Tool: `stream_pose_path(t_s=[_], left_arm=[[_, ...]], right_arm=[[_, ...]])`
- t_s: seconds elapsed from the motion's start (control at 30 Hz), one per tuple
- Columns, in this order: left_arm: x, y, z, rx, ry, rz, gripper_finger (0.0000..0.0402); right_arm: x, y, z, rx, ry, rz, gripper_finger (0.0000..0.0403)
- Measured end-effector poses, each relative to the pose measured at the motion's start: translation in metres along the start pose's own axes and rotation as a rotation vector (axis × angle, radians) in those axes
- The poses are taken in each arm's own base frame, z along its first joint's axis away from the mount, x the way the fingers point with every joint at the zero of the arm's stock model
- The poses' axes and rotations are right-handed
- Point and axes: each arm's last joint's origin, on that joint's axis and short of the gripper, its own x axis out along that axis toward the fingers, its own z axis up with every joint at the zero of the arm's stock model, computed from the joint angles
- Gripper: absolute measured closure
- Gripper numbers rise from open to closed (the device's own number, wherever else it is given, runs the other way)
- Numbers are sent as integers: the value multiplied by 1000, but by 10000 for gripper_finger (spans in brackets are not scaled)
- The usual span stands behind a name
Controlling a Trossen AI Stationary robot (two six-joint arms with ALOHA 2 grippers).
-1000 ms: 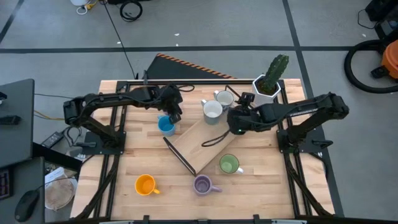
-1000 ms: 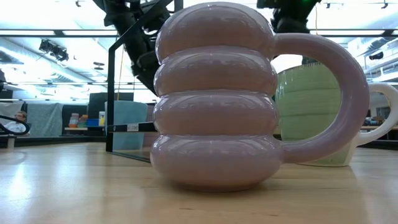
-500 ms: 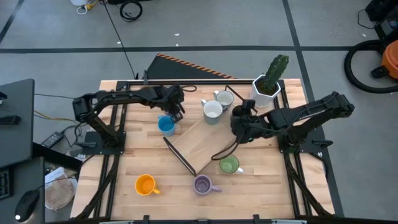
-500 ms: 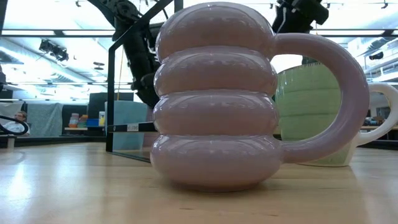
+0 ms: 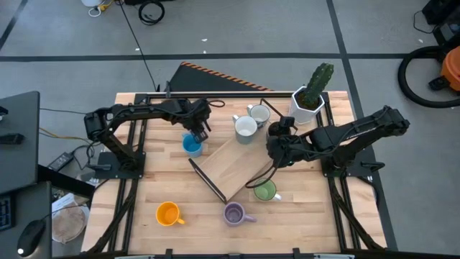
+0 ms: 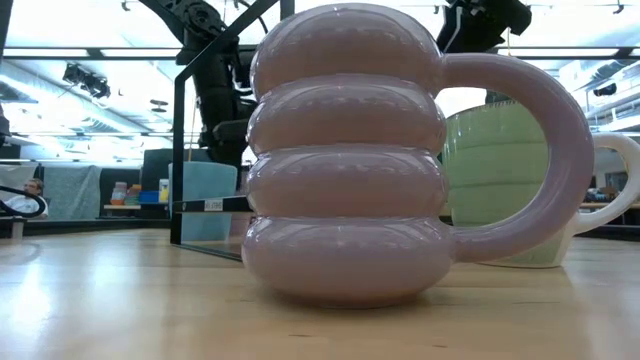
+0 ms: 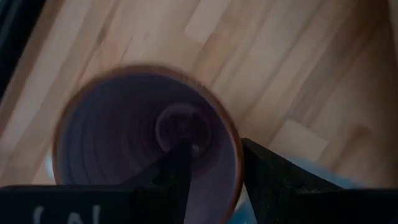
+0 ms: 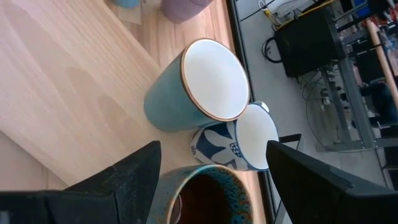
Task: Place coffee mugs
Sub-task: Put the top purple mug on the shelf
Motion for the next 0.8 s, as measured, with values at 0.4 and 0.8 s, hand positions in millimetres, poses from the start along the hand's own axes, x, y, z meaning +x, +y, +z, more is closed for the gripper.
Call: stream_pose_path(t_s=[0.4,0.8], left_arm=[[11,2,-2,1,62,-15,261],[25,1,-3,45,106,-16,353]], right_arm=[[0,1,0,7,-3,27,106],[0,1,0,4,-4,28,106]])
